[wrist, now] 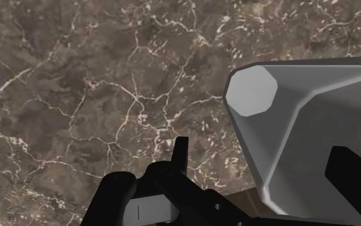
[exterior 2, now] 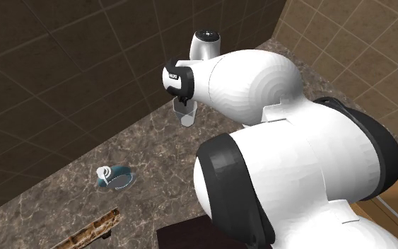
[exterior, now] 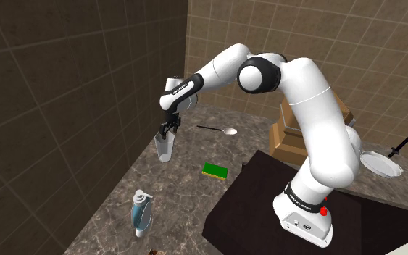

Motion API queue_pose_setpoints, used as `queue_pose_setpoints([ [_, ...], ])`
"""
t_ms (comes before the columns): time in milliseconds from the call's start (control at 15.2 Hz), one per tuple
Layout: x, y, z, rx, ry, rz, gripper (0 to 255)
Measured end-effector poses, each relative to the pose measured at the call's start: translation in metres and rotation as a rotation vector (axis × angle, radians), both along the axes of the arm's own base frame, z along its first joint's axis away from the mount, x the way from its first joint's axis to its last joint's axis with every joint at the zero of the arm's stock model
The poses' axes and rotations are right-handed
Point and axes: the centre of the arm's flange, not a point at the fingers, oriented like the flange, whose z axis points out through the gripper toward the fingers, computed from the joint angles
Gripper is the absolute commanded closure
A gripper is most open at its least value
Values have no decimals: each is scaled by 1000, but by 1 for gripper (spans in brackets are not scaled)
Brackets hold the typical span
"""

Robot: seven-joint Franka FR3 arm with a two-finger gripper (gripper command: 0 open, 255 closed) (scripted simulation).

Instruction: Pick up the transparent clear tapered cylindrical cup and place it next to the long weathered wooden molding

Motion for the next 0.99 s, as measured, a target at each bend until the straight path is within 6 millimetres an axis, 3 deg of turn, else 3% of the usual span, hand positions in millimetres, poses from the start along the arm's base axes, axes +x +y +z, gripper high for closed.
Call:
queue_pose_setpoints([
  [330, 0, 0, -2, 0, 0, 0, 0],
  [396, 0, 0, -2, 0, 0, 0, 255],
  [990, -1, 0, -2, 0, 0, 0, 255],
])
